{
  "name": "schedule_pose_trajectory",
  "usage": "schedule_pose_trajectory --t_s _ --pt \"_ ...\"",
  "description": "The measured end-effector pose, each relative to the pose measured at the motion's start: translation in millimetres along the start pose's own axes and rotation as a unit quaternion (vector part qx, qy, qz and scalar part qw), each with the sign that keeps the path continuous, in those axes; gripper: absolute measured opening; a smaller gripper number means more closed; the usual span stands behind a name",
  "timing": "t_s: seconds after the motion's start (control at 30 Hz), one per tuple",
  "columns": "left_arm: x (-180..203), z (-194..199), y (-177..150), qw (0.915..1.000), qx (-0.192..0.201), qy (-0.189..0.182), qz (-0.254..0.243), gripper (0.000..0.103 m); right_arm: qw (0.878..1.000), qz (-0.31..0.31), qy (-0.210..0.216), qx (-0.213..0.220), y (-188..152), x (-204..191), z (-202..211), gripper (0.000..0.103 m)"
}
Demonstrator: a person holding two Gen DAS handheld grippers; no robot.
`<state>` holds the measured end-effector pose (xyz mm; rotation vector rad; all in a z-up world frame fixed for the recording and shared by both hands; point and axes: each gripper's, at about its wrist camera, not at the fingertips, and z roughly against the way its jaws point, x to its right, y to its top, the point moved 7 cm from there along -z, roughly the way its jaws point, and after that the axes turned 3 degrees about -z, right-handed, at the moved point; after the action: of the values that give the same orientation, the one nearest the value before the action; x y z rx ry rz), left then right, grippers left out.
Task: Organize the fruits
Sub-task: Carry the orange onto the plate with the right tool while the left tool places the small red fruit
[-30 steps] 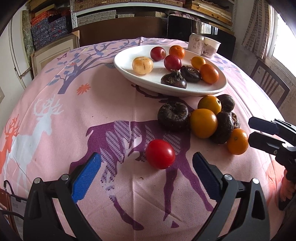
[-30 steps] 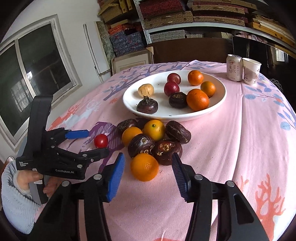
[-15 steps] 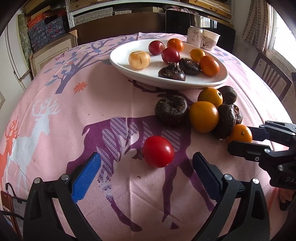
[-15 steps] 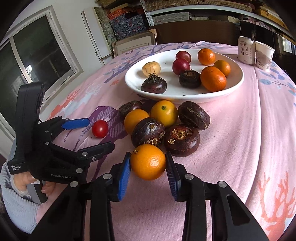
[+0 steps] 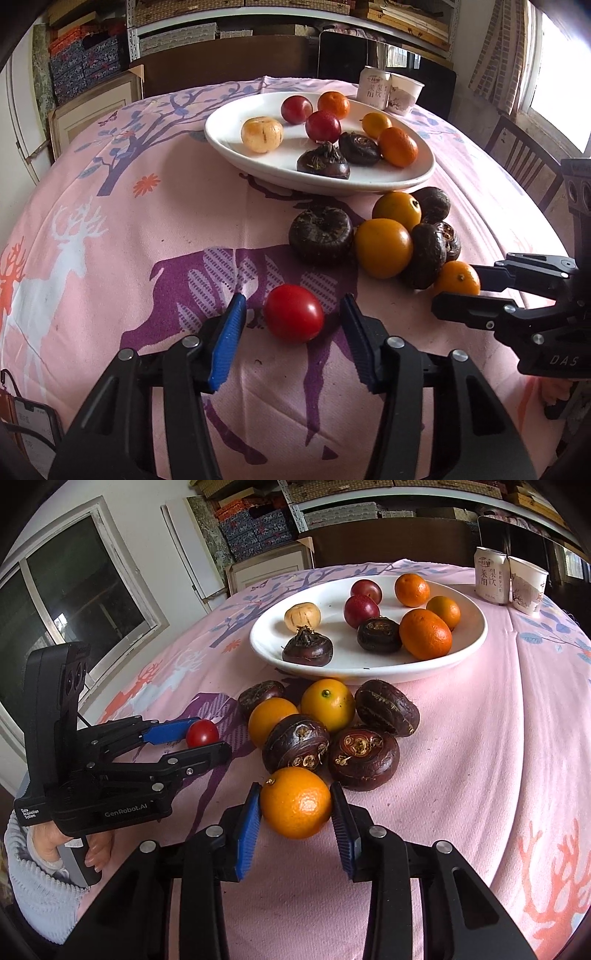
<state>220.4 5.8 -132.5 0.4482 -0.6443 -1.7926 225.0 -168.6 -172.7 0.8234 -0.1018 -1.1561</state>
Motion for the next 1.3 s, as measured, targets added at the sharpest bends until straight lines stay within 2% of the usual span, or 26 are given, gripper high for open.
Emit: schedule_pose_trajectory --t_s 0.1,0.13,0.17,0.2,0.37,0.5,0.6,0.7,0.8,0.93,1.07,1.13,1.17,1.2,1.23,1.3 --pt "3 -2 2 1.0000 0.000 -0.004 -0.003 0.050 1.000 0.000 0.000 0.000 0 0 0 0.038" --pt "5 -2 2 1.0000 0.000 -0.005 -0.008 0.044 1.000 0.000 0.000 0.000 0 0 0 0.038" --pt "7 -2 2 0.9999 0.001 -0.006 -0.011 0.033 1.000 0.000 0.000 0.000 0 0 0 0.038" --pt "8 -1 2 0.9999 0.001 -0.008 -0.013 0.028 1.000 0.000 0.000 0.000 0 0 0 0.038" --pt "12 4 3 0.9998 0.011 -0.011 -0.015 0.028 1.000 -0.010 0.005 0.008 0 3 4 0.037" --pt "14 18 9 0.9991 0.036 -0.006 -0.020 0.028 0.998 -0.022 0.021 0.048 4 7 26 0.037" --pt "11 29 30 0.9980 0.057 0.005 -0.026 0.028 0.995 -0.031 0.024 0.090 17 12 50 0.037" --pt "5 37 67 0.9958 0.084 0.025 -0.027 0.028 0.992 -0.036 0.012 0.124 49 22 71 0.037" --pt "-1 29 106 0.9951 0.097 0.015 -0.004 0.028 0.988 -0.036 -0.004 0.148 85 28 81 0.037" --pt "-1 -1 139 0.9954 0.094 0.007 0.018 0.028 0.986 -0.044 -0.025 0.159 119 41 63 0.037" --pt "5 -33 152 0.9967 0.080 0.006 0.013 0.028 0.984 -0.071 -0.036 0.156 141 63 32 0.037" --pt "7 -45 150 0.9969 0.078 0.011 0.008 0.033 0.984 -0.082 -0.035 0.153 147 73 15 0.037" --pt "8 -50 148 0.9970 0.076 0.014 0.002 0.048 0.984 -0.087 -0.036 0.150 147 76 8 0.038" --pt "9 -53 146 0.9971 0.075 0.012 -0.003 0.061 0.985 -0.090 -0.038 0.145 146 79 2 0.047" --pt "10 -53 145 0.9969 0.077 0.010 -0.006 0.066 0.985 -0.090 -0.034 0.144 145 81 -1 0.064" --pt "7 -48 143 0.9962 0.084 0.021 -0.007 0.073 0.980 -0.100 -0.040 0.167 146 87 7 0.068"
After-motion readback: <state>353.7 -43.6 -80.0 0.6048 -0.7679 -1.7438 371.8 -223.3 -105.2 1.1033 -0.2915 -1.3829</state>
